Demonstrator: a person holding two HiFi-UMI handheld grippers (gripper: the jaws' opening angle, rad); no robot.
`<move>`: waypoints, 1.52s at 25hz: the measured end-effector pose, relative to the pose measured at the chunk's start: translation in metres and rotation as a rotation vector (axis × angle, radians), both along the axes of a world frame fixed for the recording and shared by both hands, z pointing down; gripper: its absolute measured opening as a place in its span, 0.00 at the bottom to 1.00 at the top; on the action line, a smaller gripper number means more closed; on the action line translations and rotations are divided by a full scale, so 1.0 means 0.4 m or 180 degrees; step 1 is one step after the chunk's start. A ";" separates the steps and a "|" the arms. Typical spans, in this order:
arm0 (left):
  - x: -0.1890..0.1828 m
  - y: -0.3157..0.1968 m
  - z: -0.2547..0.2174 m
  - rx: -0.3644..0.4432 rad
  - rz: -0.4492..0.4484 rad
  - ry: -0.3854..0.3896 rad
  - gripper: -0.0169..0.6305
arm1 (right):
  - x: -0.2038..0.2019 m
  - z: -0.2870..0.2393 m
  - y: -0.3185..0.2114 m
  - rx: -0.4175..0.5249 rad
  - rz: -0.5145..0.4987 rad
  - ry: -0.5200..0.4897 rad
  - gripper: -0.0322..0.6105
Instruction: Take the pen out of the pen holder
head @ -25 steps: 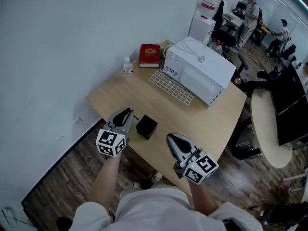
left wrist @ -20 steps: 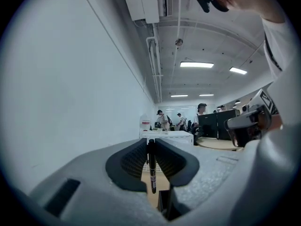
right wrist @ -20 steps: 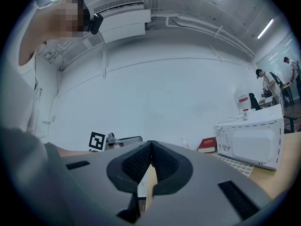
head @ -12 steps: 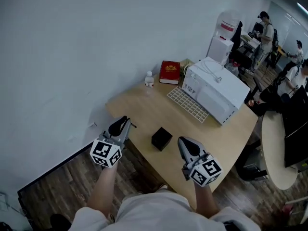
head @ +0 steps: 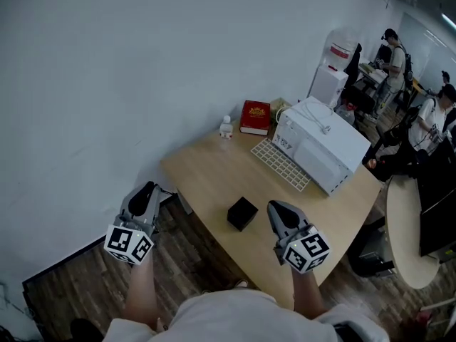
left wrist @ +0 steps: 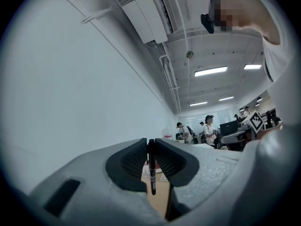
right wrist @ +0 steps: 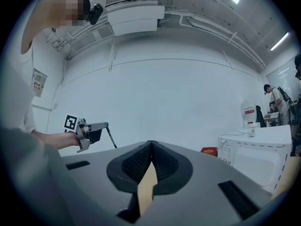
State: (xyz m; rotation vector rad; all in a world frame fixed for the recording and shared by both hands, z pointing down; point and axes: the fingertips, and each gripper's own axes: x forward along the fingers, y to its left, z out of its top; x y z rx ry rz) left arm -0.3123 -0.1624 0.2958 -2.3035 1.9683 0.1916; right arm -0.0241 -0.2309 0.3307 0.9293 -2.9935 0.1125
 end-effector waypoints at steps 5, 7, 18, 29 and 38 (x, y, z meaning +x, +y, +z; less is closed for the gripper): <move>-0.076 0.086 -0.039 0.0030 -0.0257 0.0093 0.12 | -0.010 -0.011 -0.017 0.0032 0.0004 0.0086 0.05; -0.086 0.122 -0.048 0.0042 -0.0316 0.0098 0.12 | -0.013 -0.014 -0.023 0.0034 -0.0002 0.0088 0.05; -0.095 0.280 -0.050 0.0169 -0.0575 0.0284 0.12 | -0.029 -0.035 -0.044 0.0131 -0.0119 0.0112 0.05; -0.061 0.265 -0.028 0.0234 -0.0547 0.0349 0.12 | 0.010 -0.029 -0.038 0.0153 -0.0049 0.0190 0.05; -0.032 0.294 -0.035 0.0291 -0.0510 0.0328 0.12 | 0.009 -0.022 -0.005 0.0161 -0.0105 0.0136 0.05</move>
